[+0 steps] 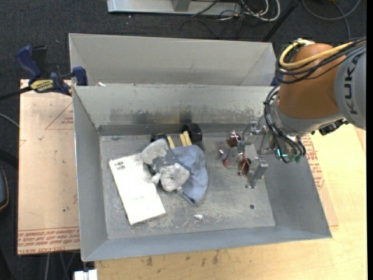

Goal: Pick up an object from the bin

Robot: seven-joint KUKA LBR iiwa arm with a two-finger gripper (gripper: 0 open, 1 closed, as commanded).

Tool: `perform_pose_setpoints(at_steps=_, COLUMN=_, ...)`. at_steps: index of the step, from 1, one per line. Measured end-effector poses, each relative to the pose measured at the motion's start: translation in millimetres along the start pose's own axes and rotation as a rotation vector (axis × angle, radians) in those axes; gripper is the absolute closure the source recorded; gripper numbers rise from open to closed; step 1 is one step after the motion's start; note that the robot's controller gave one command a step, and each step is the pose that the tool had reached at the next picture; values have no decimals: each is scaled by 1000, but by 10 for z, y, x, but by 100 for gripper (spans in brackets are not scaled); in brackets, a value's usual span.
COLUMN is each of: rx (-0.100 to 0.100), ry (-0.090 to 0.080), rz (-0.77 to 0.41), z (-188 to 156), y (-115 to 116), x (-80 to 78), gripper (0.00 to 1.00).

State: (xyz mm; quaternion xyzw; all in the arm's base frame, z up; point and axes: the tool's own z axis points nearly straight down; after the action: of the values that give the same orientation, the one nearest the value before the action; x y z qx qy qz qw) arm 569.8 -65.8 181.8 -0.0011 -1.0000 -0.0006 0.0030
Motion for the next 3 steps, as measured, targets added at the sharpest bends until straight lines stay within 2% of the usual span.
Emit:
perform_pose_setpoints(at_steps=1, rx=1, ry=-7, rz=-1, z=-42, y=1, x=-17, gripper=0)
perform_pose_setpoints(at_steps=2, rx=0, ry=-15, rz=50, z=341, y=-177, x=-37, gripper=0)
perform_pose_setpoints(at_steps=3, rx=-1, ry=-11, rz=195, z=885, y=-496, x=-134, gripper=0)
